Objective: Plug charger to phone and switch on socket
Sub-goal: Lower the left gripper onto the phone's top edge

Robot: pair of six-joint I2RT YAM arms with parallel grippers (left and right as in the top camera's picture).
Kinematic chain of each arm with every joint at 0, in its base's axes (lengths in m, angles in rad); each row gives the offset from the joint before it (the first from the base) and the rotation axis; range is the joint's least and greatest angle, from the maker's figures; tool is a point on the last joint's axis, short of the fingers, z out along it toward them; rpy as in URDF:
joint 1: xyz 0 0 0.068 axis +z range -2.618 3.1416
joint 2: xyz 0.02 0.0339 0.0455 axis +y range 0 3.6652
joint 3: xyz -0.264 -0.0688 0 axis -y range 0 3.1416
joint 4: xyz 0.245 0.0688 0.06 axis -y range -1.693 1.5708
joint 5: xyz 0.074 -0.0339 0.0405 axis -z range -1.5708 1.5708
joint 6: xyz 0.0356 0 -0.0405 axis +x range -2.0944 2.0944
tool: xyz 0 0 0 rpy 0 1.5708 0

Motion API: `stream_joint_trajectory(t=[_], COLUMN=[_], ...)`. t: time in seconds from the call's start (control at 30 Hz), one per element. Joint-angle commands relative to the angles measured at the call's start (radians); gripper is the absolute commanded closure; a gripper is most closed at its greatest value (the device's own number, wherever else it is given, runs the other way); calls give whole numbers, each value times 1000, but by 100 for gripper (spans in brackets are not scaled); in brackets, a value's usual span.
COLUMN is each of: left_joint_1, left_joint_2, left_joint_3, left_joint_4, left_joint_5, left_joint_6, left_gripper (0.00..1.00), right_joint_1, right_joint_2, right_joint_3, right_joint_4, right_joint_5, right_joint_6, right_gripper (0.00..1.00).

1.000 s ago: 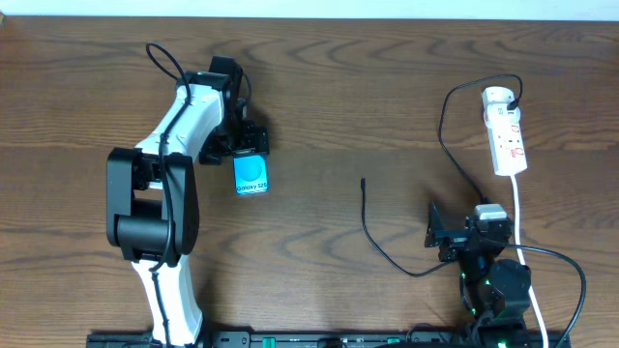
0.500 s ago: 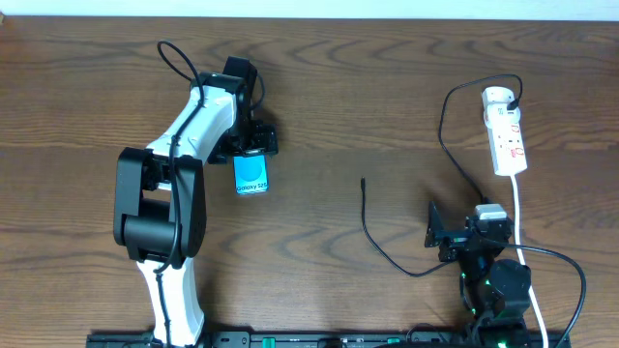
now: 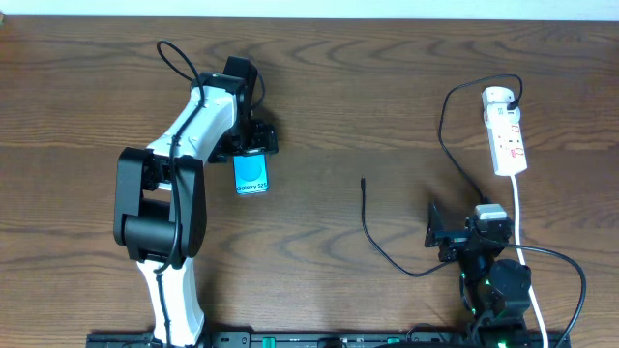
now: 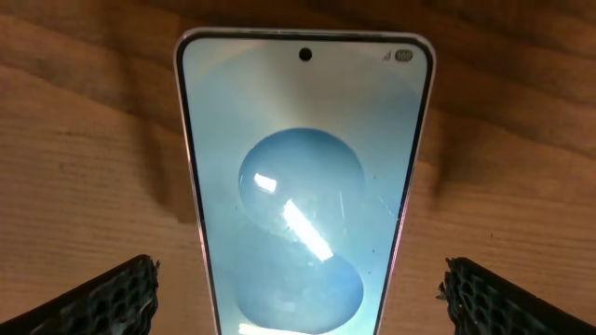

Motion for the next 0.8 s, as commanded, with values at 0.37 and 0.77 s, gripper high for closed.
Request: stream_joint_trajectory(t=[0.37,0.77], left_joint_1=[4,4], left_joint_2=[19,19], left_joint_3=[-59,-61], left_joint_4=[39,57], left_joint_5=[-12,-12], left_joint_6=[-5,-6], left_gripper=[2,2], right_joint_1=[-8,-8], right_joint_2=[-7,-7], right_joint_3=[-1,-1], right_joint_4=[-5,-5], right_joint_5=[2,2], right_joint_6=[0,0], right_gripper=[1,1])
